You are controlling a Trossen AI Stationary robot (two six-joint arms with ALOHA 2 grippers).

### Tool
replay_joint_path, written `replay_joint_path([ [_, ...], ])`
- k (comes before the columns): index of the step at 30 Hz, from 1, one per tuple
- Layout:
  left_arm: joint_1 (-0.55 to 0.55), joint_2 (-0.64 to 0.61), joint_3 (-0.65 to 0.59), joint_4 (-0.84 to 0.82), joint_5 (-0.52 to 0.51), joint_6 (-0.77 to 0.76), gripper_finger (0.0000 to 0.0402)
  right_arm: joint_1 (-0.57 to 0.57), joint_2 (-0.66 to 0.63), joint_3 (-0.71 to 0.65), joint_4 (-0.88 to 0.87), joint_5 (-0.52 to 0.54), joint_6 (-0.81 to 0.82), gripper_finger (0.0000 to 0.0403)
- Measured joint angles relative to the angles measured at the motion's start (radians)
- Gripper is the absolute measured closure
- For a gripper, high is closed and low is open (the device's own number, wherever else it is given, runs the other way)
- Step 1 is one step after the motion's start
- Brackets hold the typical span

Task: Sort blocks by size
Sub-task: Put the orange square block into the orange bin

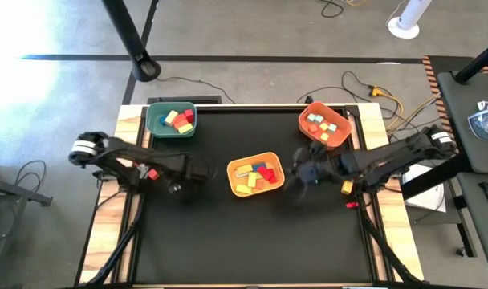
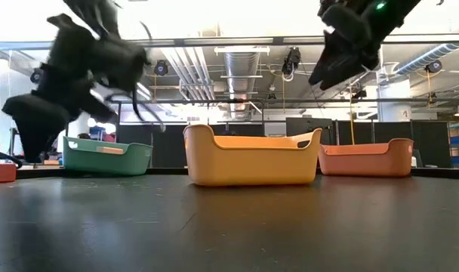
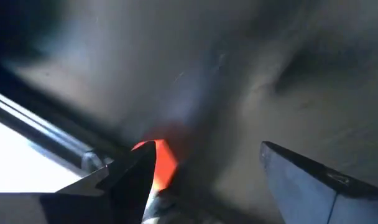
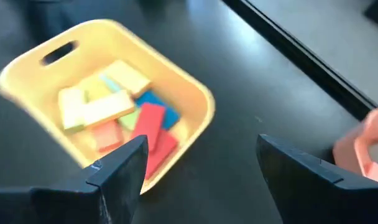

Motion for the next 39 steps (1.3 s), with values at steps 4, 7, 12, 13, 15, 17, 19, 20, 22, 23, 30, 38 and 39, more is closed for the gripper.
replay_joint_path([
  [4, 0.082, 0.128, 0.024, -0.107, -0.017, 0.201, 0.0129, 0.117, 0.051, 0.009, 0.004, 0.096, 0.013, 0.0102],
  [7, 0.101, 0.243, 0.022, -0.170, -0.045, 0.313, 0.0129, 0.175, 0.083, 0.013, 0.019, 0.140, 0.038, 0.0093],
  [12, 0.099, 0.395, 0.017, -0.195, -0.085, 0.353, 0.0129, 0.244, 0.133, 0.013, 0.017, 0.141, 0.090, 0.0081],
  [13, 0.099, 0.411, 0.016, -0.195, -0.084, 0.354, 0.0129, 0.256, 0.141, 0.013, 0.017, 0.141, 0.093, 0.0080],
  [15, 0.105, 0.440, 0.016, -0.195, -0.084, 0.354, 0.0129, 0.274, 0.155, 0.013, 0.017, 0.142, 0.098, 0.0077],
  [17, 0.114, 0.465, 0.016, -0.195, -0.084, 0.354, 0.0129, 0.286, 0.169, 0.013, 0.018, 0.141, 0.105, 0.0076],
  [19, 0.119, 0.489, 0.016, -0.193, -0.073, 0.358, 0.0129, 0.293, 0.178, 0.013, 0.018, 0.142, 0.114, 0.0077],
  [20, 0.121, 0.504, 0.016, -0.192, -0.069, 0.360, 0.0129, 0.296, 0.182, 0.013, 0.017, 0.142, 0.118, 0.0078],
  [22, 0.126, 0.532, 0.014, -0.188, -0.058, 0.362, 0.0129, 0.299, 0.184, 0.013, 0.017, 0.142, 0.122, 0.0080],
  [23, 0.130, 0.546, 0.013, -0.190, -0.058, 0.363, 0.0129, 0.301, 0.185, 0.013, 0.017, 0.142, 0.123, 0.0081],
  [30, 0.198, 0.623, 0.016, -0.215, -0.049, 0.370, 0.0129, 0.301, 0.180, 0.013, 0.018, 0.143, 0.124, 0.0076],
  [38, 0.271, 0.557, 0.019, -0.187, -0.010, 0.411, 0.0144, 0.301, 0.179, 0.013, 0.018, 0.139, 0.125, 0.0075],
  [39, 0.283, 0.538, 0.019, -0.165, -0.008, 0.411, 0.0149, 0.301, 0.178, 0.013, 0.018, 0.136, 0.125, 0.0077],
])
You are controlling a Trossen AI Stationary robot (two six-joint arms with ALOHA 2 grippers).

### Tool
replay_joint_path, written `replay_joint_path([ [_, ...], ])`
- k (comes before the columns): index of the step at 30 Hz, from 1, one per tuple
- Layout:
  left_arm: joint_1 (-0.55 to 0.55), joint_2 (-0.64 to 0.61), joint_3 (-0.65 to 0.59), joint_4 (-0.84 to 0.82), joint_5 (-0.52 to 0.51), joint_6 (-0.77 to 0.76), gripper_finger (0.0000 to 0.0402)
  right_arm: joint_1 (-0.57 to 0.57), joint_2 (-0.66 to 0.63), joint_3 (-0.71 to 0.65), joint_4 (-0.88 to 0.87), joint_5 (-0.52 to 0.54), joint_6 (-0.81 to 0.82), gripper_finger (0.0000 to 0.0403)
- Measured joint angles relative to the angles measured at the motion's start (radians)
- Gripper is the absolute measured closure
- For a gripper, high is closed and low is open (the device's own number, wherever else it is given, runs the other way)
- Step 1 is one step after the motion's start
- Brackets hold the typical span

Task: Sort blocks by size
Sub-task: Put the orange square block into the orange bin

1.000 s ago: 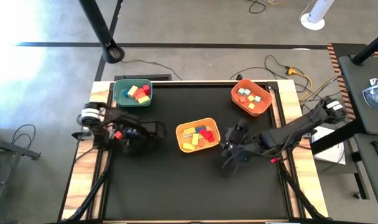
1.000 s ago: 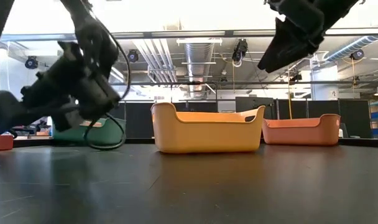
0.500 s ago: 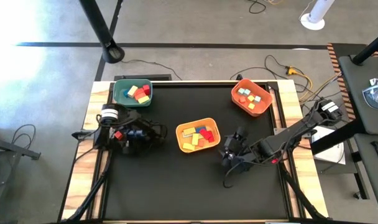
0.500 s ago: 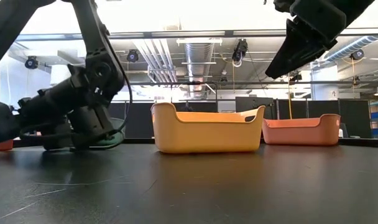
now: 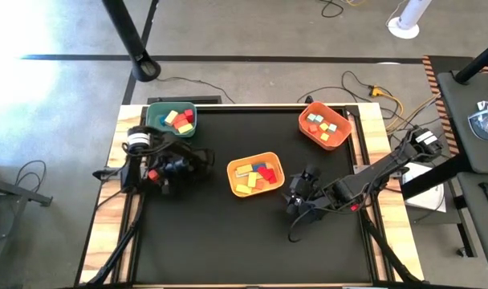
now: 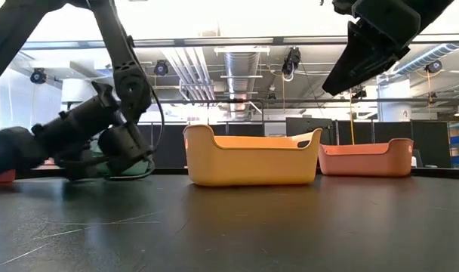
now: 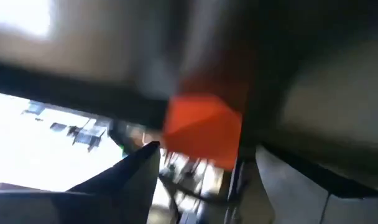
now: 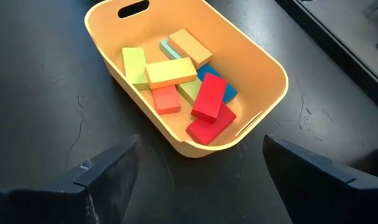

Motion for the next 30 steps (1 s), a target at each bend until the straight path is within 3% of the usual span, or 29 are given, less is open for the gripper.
replay_joint_path([
  [4, 0.074, -0.069, -0.004, 0.029, 0.020, 0.003, 0.0172, 0.000, 0.000, 0.000, 0.000, -0.008, 0.010, 0.0085],
  [9, 0.157, -0.108, -0.012, 0.113, 0.132, 0.008, 0.0195, 0.005, 0.000, 0.000, 0.001, -0.025, 0.015, 0.0090],
  [21, 0.142, -0.105, -0.070, 0.083, 0.138, 0.002, 0.0210, 0.009, 0.000, 0.000, 0.000, -0.026, 0.035, 0.0072],
  [30, 0.124, -0.101, -0.112, 0.111, 0.118, -0.022, 0.0227, 0.009, -0.001, 0.000, 0.000, -0.031, 0.035, 0.0087],
])
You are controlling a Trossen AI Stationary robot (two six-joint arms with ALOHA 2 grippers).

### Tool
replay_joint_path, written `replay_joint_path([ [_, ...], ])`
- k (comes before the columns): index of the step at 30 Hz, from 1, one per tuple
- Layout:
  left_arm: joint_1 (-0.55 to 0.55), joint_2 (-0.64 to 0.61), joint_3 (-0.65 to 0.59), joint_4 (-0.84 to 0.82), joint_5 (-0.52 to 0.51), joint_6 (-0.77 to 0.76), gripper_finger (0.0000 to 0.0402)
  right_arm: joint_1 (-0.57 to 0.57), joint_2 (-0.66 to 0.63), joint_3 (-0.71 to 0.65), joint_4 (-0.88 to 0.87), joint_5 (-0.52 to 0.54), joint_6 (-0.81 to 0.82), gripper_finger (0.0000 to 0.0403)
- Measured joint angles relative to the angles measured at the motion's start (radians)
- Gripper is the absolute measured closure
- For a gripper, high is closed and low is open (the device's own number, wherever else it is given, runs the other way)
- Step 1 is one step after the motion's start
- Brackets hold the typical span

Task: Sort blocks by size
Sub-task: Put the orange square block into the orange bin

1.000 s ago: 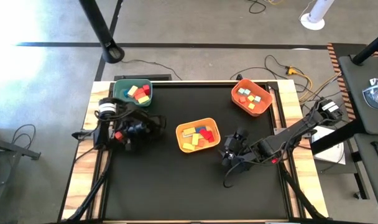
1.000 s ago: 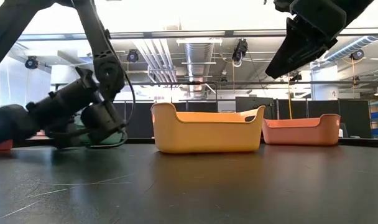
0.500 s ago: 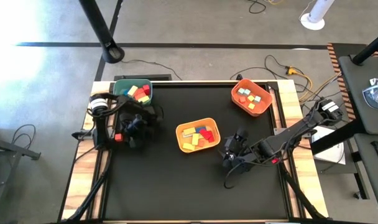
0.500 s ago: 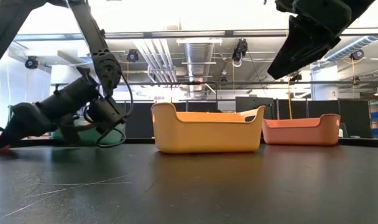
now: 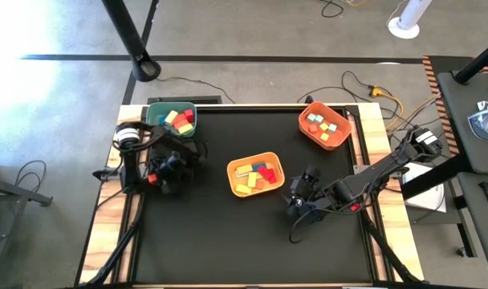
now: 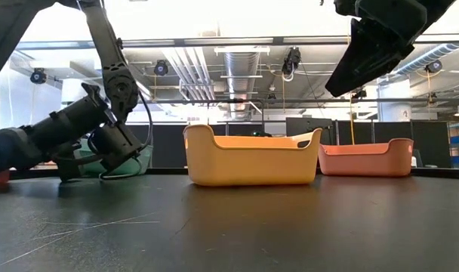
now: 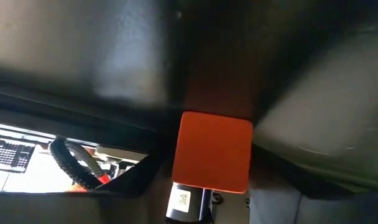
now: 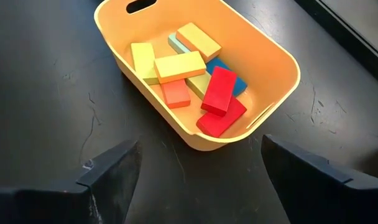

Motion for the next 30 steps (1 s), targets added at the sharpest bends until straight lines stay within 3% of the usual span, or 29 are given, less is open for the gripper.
replay_joint_path([
  [4, -0.021, -0.002, -0.001, 0.007, -0.007, -0.005, 0.0285, 0.000, 0.000, 0.000, 0.001, -0.048, -0.015, 0.0099],
  [7, -0.053, -0.008, 0.001, 0.008, 0.022, -0.001, 0.0288, 0.008, 0.000, 0.000, 0.006, -0.043, -0.074, 0.0110],
  [12, -0.150, -0.079, 0.001, 0.028, 0.255, 0.011, 0.0288, 0.047, 0.019, 0.000, 0.161, 0.014, -0.292, 0.0124],
  [18, -0.326, -0.279, 0.017, 0.127, 0.452, -0.087, 0.0288, 0.109, 0.145, 0.000, 0.571, 0.036, -0.648, 0.0129],
  [23, -0.469, -0.484, 0.018, 0.471, 0.511, -0.279, 0.0288, 0.146, 0.336, 0.052, 0.933, 0.035, -0.933, 0.0129],
  [30, -0.676, -0.628, -0.058, 1.140, 0.336, -0.421, 0.0288, 0.120, 0.575, 0.311, 0.984, 0.037, -1.144, 0.0129],
])
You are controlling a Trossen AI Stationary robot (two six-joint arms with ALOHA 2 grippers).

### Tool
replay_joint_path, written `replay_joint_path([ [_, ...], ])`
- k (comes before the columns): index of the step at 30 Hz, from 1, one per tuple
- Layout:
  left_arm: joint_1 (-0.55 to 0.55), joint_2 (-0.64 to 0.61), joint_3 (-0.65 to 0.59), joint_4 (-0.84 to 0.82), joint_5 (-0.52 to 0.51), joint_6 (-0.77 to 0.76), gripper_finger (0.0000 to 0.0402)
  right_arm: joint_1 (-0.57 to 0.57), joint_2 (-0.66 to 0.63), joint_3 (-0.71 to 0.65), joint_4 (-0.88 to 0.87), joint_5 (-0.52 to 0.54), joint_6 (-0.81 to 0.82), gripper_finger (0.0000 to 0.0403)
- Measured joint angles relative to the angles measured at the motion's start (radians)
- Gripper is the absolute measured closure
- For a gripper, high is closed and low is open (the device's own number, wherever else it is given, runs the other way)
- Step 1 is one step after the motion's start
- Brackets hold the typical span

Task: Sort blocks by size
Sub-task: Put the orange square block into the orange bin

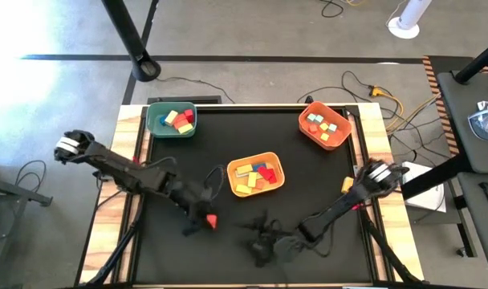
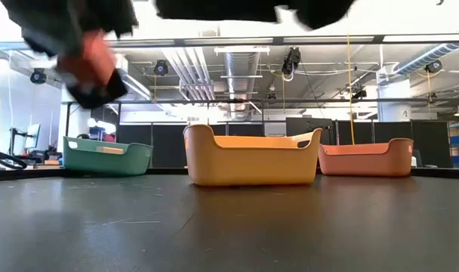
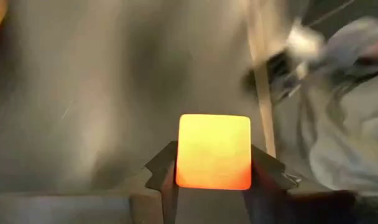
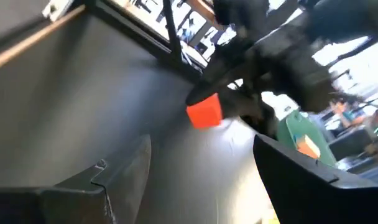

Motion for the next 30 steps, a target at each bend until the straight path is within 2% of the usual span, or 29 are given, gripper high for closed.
replay_joint_path([
  [5, -0.124, 0.021, -0.067, 0.384, -0.153, 0.029, 0.0288, 0.001, 0.119, 0.183, -0.037, -0.001, -0.155, 0.0129],
  [8, -0.169, 0.068, -0.077, 0.487, -0.207, 0.050, 0.0288, 0.002, 0.160, 0.276, -0.106, -0.001, -0.195, 0.0129],
  [14, -0.200, 0.194, -0.034, 0.503, -0.247, 0.062, 0.0288, -0.010, 0.185, 0.389, -0.254, -0.014, -0.206, 0.0129],
  [20, -0.215, 0.280, 0.050, 0.501, -0.240, 0.128, 0.0288, -0.031, 0.196, 0.404, -0.390, -0.152, -0.104, 0.0129],
  [26, -0.221, 0.267, 0.063, 0.507, -0.216, 0.147, 0.0288, -0.023, 0.196, 0.404, -0.443, -0.139, -0.119, 0.0129],
  [30, -0.220, 0.271, 0.061, 0.567, -0.217, 0.146, 0.0288, -0.021, 0.194, 0.404, -0.439, -0.098, -0.127, 0.0136],
])
